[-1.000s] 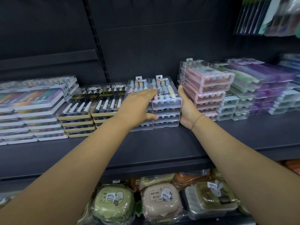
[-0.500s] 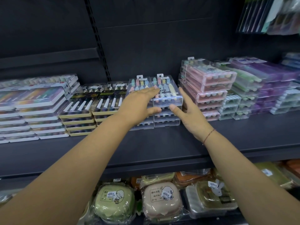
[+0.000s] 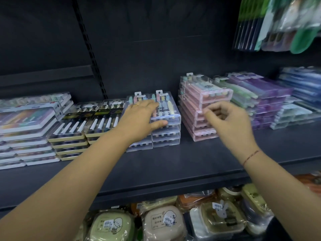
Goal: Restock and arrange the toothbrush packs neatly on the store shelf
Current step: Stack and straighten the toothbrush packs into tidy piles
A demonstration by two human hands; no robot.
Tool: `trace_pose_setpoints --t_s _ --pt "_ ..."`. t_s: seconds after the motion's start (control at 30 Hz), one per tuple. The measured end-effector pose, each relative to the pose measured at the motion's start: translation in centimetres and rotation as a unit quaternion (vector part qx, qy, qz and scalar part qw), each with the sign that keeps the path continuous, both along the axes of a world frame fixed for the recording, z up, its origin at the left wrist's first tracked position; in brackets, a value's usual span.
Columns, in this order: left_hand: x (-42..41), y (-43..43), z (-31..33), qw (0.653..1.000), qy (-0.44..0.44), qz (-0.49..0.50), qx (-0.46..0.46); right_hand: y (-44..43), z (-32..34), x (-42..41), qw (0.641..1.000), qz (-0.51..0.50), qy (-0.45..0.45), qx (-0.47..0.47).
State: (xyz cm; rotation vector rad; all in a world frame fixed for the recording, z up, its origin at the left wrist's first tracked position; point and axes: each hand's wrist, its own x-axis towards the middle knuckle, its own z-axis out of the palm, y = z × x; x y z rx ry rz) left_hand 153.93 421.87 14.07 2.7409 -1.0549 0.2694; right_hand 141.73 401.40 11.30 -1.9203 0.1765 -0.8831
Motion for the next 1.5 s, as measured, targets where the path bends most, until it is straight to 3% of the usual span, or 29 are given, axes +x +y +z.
trace_pose_setpoints --t_s 0.07,0.17,0.33,0.43,0.53,0.63,0.77,0.97,1.27,1.5 --pt "-0.4 -1.1 0.1 1.000 -0.015 -0.005 -0.002 -1.5 1.3 -0.3 0.994 -0.090 -0.049 -0.044" --pt "-0.7 -2.3 -0.5 1.000 -0.006 -0.019 0.016 -3.3 2.0 0.7 0.987 -0.125 0.016 -0.096" --pt "-0.7 -2.7 -1.0 1.000 0.009 -0.008 0.024 -4.5 1.1 2.2 0.990 0.016 0.092 0.106" --pt "-0.9 -3.3 -0.3 1.000 0.008 -0.013 -0.001 -4.7 1.2 2.1 0.982 0.010 0.097 0.161" --pt "-1.3 -4.4 0.3 0.999 0.015 -0.027 -0.018 -4.7 0.7 1.0 0.972 -0.066 0.057 0.219" --pt "-1.6 -5.7 0.7 0.999 0.022 -0.035 -0.033 -4.2 -1.5 -0.7 0.948 -0.068 0.117 0.289" --pt "-1.2 -6.6 0.7 0.998 0.049 -0.024 -0.038 -2.8 -3.6 -1.2 0.943 0.005 0.237 0.235" --pt "-1.3 -6.3 -0.4 0.998 0.062 -0.004 -0.024 -1.6 -4.7 -1.4 0.962 0.002 0.247 0.119" --pt "-0.4 -8.3 2.1 0.985 0.056 -0.076 -0.144 -1.6 -6.0 -0.4 0.961 -0.012 0.265 0.080" --pt "-0.2 -9.7 2.2 0.982 0.101 -0.102 -0.124 -1.4 -5.7 0.6 0.952 -0.035 0.303 0.013"
